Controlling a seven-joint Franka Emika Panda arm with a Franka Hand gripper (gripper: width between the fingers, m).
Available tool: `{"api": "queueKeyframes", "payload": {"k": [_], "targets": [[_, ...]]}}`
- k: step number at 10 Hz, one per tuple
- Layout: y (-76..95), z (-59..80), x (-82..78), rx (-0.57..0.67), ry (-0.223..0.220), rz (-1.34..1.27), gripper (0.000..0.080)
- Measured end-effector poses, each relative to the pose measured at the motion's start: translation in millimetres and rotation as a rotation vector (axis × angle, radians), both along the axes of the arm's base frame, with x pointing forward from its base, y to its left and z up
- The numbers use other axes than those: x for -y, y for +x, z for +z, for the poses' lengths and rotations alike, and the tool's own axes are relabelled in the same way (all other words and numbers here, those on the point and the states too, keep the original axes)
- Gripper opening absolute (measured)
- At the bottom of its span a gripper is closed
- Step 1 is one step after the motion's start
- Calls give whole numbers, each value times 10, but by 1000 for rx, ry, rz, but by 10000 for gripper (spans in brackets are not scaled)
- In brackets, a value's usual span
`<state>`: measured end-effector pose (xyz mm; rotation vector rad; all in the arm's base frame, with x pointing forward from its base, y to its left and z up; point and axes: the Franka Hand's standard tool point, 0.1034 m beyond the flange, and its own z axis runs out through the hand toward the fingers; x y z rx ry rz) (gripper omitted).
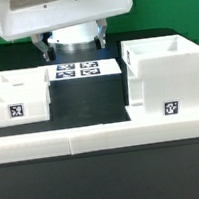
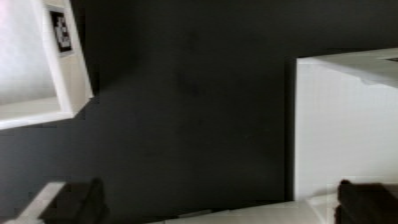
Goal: Assemble drawer
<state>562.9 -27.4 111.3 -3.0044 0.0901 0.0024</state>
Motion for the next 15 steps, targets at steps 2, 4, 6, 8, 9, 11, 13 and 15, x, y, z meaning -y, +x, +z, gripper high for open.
{"api": "queueKeyframes", "payload": {"k": [2,4,6,8,9,11,13,15], "targets": [[-3,-6,2,-1,0,1,649],[-99,-103,126,-3,-11,69,649],[-287,-271,324,6,-39,68,649],[-396,-428,500,16,-62,82,649],[-448,-510,598,18,-72,75,649],[-460,-562,647,25,-81,75,649],[-460,-565,649,25,-81,75,649],[-483,-643,675,17,-84,82,649]]}}
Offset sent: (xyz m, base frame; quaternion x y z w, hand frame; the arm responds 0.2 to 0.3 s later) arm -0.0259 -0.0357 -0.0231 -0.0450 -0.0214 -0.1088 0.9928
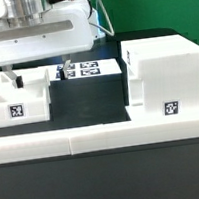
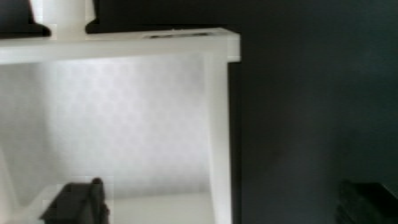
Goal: Assemble drawer
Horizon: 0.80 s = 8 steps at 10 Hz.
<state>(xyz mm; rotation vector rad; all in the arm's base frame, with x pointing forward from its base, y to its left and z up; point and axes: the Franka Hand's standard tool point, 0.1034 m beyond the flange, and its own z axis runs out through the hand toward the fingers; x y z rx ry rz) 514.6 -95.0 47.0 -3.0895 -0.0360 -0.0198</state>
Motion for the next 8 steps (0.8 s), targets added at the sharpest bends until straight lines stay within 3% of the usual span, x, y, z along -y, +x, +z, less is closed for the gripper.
{"api": "queueKeyframes", "payload": {"k": [2,8], "targets": [[-48,-157,-2,3,-17,3,649],[-108,-374,-61,-3,-34,43,649]]}}
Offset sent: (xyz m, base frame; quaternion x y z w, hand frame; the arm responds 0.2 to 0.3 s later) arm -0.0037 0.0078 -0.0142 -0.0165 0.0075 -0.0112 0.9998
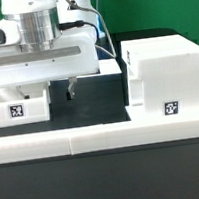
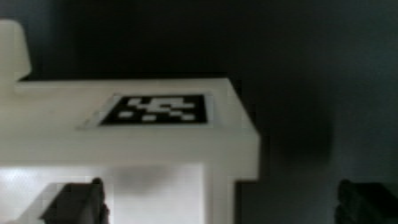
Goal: Assemble drawer
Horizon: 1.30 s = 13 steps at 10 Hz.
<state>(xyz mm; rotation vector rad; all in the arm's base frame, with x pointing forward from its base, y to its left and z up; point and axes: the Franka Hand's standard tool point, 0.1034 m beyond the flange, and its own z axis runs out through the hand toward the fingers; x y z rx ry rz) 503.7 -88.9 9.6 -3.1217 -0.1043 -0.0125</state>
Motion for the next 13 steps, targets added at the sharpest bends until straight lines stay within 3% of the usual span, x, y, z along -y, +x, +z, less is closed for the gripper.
{"api": "queueKeyframes", "payload": {"k": [4,5,6,8,9,10,13], "targets": [[-105,-44,84,-13,1,22,649],[-107,-44,91,-14,1,21,519],[-107,-44,90,-14,1,21,519],[-108,-45,90,-14,1,21,233],[-108,-45,90,-14,1,21,233],[-108,-45,90,-14,1,21,61],[-108,-45,90,-14,1,21,41]]}}
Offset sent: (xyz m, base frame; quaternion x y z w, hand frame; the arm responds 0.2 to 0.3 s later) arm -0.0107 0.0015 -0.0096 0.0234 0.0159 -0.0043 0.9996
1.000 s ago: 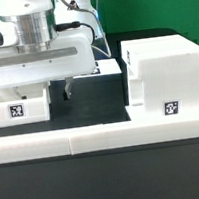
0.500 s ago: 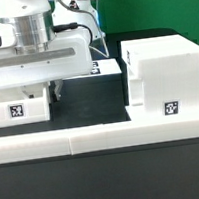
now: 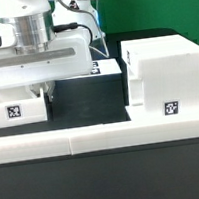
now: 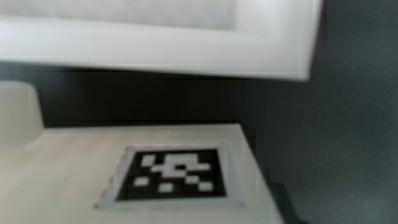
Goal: Assemble drawer
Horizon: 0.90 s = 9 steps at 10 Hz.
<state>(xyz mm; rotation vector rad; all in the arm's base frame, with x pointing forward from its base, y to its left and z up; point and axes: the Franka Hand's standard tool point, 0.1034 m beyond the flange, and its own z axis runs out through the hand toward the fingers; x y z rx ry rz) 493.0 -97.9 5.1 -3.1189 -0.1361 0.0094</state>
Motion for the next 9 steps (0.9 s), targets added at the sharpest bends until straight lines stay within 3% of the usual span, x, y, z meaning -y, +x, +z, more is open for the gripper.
{"api": "queueKeyframes", "payload": {"k": [4,6,9], "targets": [[8,7,-22,0,0,1,41],[113,120,-235,3,9,38,41],[211,194,-394,-4,22,52,41]]}}
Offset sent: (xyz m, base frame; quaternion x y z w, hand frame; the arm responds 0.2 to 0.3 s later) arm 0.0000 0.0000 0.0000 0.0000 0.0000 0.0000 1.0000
